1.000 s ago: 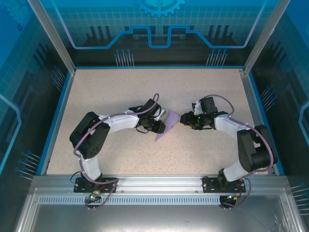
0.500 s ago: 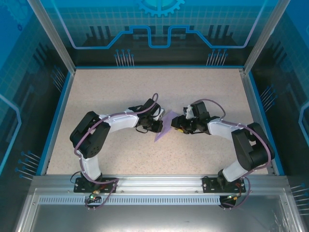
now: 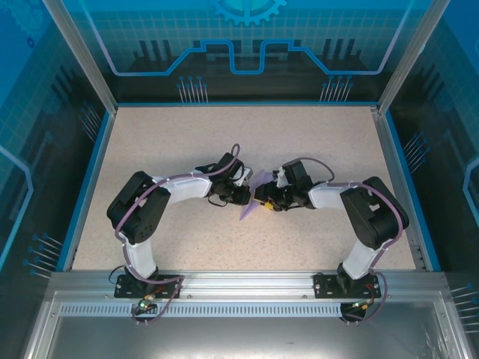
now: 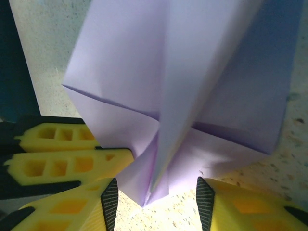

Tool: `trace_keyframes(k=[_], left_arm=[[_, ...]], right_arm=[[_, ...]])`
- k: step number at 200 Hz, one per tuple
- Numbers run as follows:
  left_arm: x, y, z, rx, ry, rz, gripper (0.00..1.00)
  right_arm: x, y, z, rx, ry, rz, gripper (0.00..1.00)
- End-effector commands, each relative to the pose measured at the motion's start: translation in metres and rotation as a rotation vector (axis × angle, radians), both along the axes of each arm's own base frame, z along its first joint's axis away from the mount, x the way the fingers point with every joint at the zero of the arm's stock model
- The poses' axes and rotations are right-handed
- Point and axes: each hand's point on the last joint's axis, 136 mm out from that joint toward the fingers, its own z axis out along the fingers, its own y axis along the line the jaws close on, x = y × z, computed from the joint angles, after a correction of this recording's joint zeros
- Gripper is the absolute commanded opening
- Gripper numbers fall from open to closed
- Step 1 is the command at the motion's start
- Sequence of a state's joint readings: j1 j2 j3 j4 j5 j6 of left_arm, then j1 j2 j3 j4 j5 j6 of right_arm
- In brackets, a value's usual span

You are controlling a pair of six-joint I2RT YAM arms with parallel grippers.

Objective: Fold a paper plane with a square sheet of paper (pick it up from the middle)
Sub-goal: Turn over a paper plane at the center of the table.

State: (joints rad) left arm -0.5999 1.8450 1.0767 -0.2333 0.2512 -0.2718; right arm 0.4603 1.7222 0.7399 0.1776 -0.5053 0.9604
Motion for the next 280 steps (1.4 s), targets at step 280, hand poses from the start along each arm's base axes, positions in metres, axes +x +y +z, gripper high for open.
trace_keyframes(k=[280], left_arm=[[-0.002, 0.005, 0.016, -0.191, 0.059, 0.085, 0.14]], right_arm=[[0.0, 0.021, -0.011, -0.116, 0.005, 0.046, 0.17]])
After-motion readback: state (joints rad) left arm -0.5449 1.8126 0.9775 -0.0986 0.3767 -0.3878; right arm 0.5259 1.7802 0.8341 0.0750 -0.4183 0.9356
